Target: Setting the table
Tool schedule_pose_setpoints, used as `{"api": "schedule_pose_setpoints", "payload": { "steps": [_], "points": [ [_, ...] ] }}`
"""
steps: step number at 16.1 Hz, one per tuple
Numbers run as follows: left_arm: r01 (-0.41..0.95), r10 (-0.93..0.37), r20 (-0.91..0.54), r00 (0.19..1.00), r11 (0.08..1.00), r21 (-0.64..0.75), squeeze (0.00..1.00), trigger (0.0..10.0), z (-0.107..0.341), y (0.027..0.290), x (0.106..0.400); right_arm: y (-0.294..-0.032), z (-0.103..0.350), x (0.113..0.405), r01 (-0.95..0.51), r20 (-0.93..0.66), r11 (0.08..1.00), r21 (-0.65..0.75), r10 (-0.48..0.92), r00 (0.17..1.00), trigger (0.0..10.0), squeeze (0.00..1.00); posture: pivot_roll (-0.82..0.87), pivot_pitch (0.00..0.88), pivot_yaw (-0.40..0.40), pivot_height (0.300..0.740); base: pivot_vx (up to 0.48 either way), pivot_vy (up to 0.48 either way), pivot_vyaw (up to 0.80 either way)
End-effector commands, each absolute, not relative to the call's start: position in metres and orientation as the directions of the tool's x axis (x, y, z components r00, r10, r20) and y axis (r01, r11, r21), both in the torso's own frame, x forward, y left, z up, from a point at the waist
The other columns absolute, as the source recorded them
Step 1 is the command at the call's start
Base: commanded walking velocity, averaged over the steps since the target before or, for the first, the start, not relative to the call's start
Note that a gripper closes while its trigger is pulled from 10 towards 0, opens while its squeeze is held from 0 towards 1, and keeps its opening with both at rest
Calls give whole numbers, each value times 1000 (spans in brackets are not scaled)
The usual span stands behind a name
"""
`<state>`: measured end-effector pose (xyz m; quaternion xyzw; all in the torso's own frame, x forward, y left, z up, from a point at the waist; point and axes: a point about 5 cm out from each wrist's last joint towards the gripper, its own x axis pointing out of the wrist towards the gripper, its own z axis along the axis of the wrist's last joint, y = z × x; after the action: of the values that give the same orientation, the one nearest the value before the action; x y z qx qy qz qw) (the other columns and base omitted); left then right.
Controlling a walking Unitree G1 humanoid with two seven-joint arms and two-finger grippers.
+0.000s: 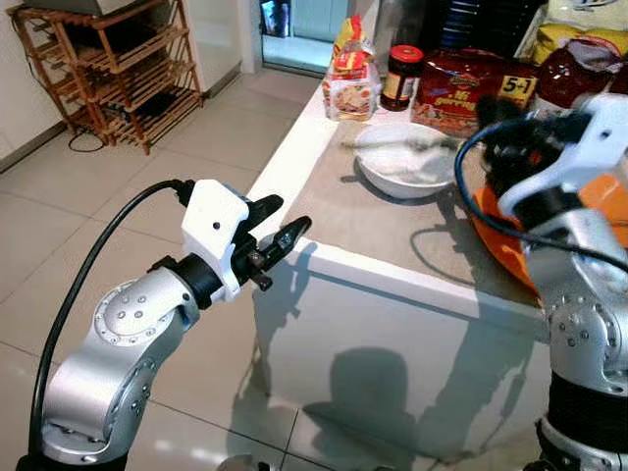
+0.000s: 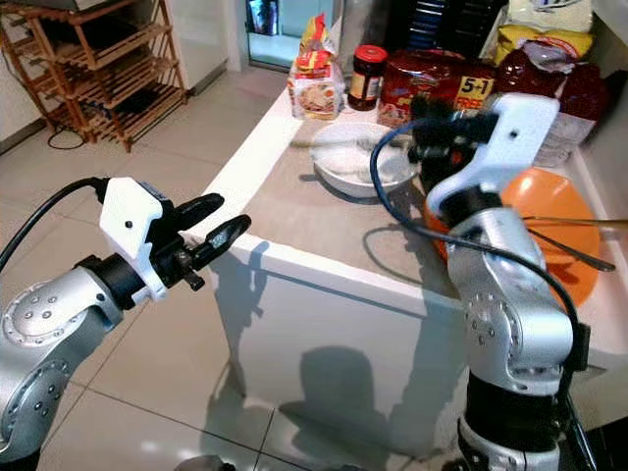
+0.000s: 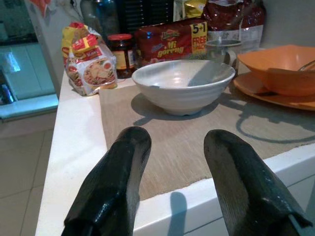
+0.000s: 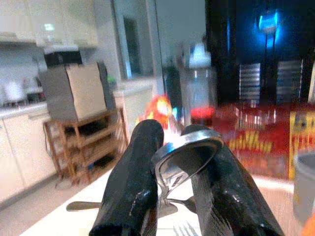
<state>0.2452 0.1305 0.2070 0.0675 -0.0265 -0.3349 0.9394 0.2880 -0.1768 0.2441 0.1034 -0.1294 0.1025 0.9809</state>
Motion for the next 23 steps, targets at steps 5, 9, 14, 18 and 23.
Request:
{"api": "schedule_pose_setpoints", "payload": {
  "steps": [5,9,14,18,23],
  "points": [
    [649,-657,15,754,748,141,0,10000,209,124,240,-179,240,280,-223,250,955,194,171,953,0,0,80,40,-56,740,0,0,0],
    [658,-668,14,744,737,154,0,10000,210,122,244,-182,255,279,-239,279,968,72,211,937,0,0,68,33,-42,740,0,0,0],
    [670,-679,8,734,726,158,0,10000,210,122,245,-201,292,277,-312,356,949,49,275,893,0,0,64,29,-40,740,0,0,0],
    [663,-672,-14,740,727,177,0,10000,209,133,239,-189,311,262,-522,531,827,210,352,771,0,0,65,30,-47,740,0,0,0],
    [643,-650,-43,759,737,207,0,10000,213,152,232,-154,286,252,-708,526,644,290,511,680,0,0,92,29,-65,740,0,0,0]
  ]
}}
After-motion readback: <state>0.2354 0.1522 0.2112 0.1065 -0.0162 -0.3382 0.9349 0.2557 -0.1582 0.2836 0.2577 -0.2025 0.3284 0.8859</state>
